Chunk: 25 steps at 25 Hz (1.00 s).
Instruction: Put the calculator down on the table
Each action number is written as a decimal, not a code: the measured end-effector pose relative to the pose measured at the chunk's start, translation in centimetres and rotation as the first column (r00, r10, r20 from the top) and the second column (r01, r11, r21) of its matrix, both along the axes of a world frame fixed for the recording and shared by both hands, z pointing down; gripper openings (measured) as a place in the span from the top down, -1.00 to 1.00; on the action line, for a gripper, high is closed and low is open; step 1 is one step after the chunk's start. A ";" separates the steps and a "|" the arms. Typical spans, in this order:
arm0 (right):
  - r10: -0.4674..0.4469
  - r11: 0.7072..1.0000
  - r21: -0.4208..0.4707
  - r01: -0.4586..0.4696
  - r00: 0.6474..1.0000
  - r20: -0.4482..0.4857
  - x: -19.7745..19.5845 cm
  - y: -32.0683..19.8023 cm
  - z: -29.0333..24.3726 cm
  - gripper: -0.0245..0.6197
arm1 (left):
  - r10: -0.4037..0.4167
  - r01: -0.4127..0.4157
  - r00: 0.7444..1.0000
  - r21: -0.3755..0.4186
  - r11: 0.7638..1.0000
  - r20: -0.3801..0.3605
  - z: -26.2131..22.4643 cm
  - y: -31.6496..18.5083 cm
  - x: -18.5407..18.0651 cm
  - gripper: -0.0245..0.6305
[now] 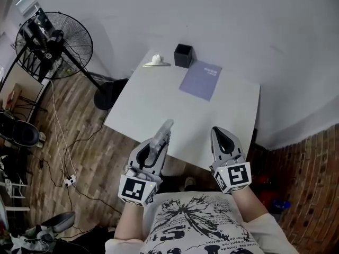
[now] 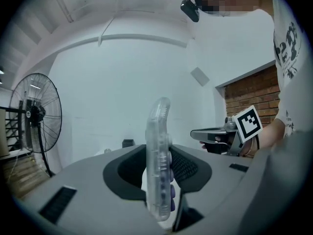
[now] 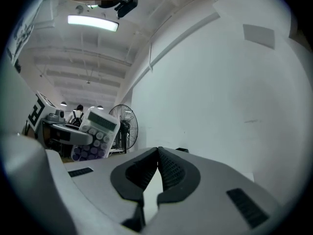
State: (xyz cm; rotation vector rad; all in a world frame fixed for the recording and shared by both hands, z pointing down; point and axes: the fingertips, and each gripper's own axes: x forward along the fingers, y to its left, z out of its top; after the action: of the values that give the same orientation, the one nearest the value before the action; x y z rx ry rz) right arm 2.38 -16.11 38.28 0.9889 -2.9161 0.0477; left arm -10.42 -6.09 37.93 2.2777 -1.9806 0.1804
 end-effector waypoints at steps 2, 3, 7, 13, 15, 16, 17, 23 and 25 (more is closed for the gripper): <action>0.015 1.000 -0.011 -0.015 1.000 -0.006 -0.8 -1.3 0.4 0.88 | 0.033 -0.033 0.999 -0.009 0.999 0.001 0.4 -2.1 -0.9 0.50; 0.028 0.999 -0.027 -0.028 1.000 -0.005 -1.2 -2.0 0.7 0.88 | 0.052 -0.052 0.999 -0.013 0.999 0.001 0.6 -3.2 -1.4 0.50; 0.114 0.992 -0.053 -0.116 0.993 -0.041 -2.8 -4.9 2.0 0.88 | 0.139 -0.140 0.990 -0.044 0.989 -0.012 1.7 -7.4 -3.7 0.50; 0.236 0.968 -0.068 -0.242 0.968 -0.086 -5.5 -8.6 3.2 0.88 | 0.295 -0.298 0.955 -0.119 0.947 -0.040 4.0 -12.7 -6.9 0.50; 0.275 0.955 -0.083 -0.284 0.956 -0.099 -6.1 -9.4 3.8 0.88 | 0.344 -0.349 0.937 -0.148 0.925 -0.056 5.1 -13.9 -7.4 0.50; 0.292 0.949 -0.094 -0.302 0.951 -0.104 -6.3 -9.7 4.3 0.88 | 0.366 -0.372 0.928 -0.162 0.914 -0.064 5.8 -14.3 -7.6 0.50; 0.307 0.942 -0.107 -0.318 0.946 -0.107 -6.5 -9.9 4.8 0.88 | 0.385 -0.392 0.920 -0.175 0.903 -0.074 6.6 -14.7 -7.8 0.50; 0.357 0.906 -0.184 -0.381 0.922 -0.152 -8.3 -11.0 8.5 0.88 | 0.451 -0.475 0.880 -0.257 0.842 -0.148 12.2 -17.5 -8.6 0.50; 0.361 0.896 -0.206 -0.393 0.916 -0.173 -8.7 -11.2 9.9 0.88 | 0.464 -0.497 0.867 -0.292 0.817 -0.180 14.1 -18.2 -8.6 0.50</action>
State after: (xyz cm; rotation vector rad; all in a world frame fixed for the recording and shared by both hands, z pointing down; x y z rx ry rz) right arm -6.35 -27.32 48.15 1.4341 -2.4834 0.3275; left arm -19.05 -24.29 52.03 2.4438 -1.1733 0.3991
